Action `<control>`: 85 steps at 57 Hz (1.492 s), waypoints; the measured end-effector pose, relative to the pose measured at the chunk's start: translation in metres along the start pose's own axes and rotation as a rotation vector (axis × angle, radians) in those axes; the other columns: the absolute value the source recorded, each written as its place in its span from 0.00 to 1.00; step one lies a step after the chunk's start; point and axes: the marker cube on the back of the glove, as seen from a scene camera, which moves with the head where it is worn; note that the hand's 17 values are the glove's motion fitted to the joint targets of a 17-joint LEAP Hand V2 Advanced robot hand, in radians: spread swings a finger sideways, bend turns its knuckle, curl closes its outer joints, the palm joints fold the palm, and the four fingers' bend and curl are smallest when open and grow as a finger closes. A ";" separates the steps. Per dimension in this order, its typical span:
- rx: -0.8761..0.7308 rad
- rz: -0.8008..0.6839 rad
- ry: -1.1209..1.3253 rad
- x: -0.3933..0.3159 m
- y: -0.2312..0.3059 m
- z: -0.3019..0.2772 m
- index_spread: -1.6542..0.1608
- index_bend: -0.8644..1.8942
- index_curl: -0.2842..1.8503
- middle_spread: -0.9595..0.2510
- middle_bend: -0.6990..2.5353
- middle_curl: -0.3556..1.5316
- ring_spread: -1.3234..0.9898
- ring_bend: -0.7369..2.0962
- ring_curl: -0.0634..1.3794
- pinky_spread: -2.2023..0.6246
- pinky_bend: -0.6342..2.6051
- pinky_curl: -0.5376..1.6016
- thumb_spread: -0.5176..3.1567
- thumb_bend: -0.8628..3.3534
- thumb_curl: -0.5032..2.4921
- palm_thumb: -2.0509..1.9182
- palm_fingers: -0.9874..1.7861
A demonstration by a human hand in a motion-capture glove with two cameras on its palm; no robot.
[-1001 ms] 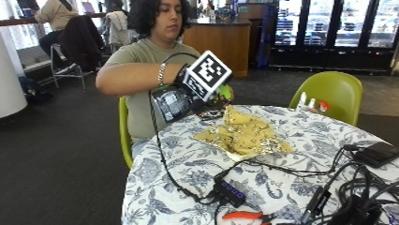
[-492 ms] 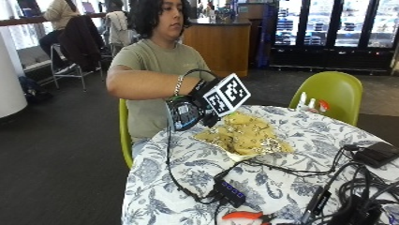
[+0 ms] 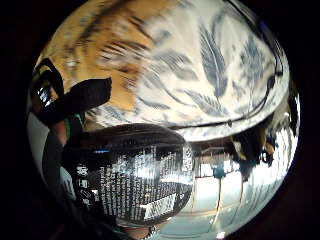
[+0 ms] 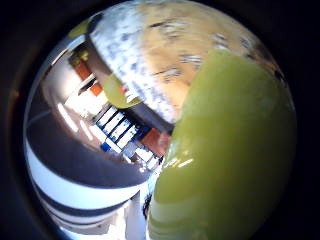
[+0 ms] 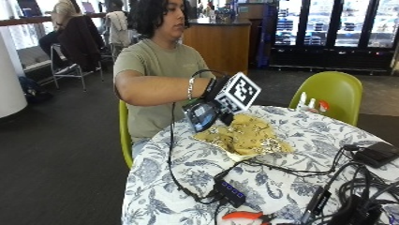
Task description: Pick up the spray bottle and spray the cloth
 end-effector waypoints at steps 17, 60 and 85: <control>0.359 -0.631 -0.224 -0.180 -0.056 -0.016 0.77 0.40 0.43 0.68 0.43 0.50 0.51 0.52 0.38 0.72 0.33 0.46 0.33 0.20 0.45 0.77 0.84; 0.703 -0.894 -0.431 -0.233 -0.231 0.025 0.77 0.44 0.45 0.67 0.43 0.50 0.50 0.51 0.38 0.70 0.33 0.45 0.25 0.20 0.47 0.76 0.85; 0.550 -0.854 -0.292 -0.180 -0.161 0.021 0.75 0.40 0.43 0.71 0.34 0.45 0.51 0.46 0.37 0.78 0.27 0.45 0.34 0.19 0.42 0.72 0.56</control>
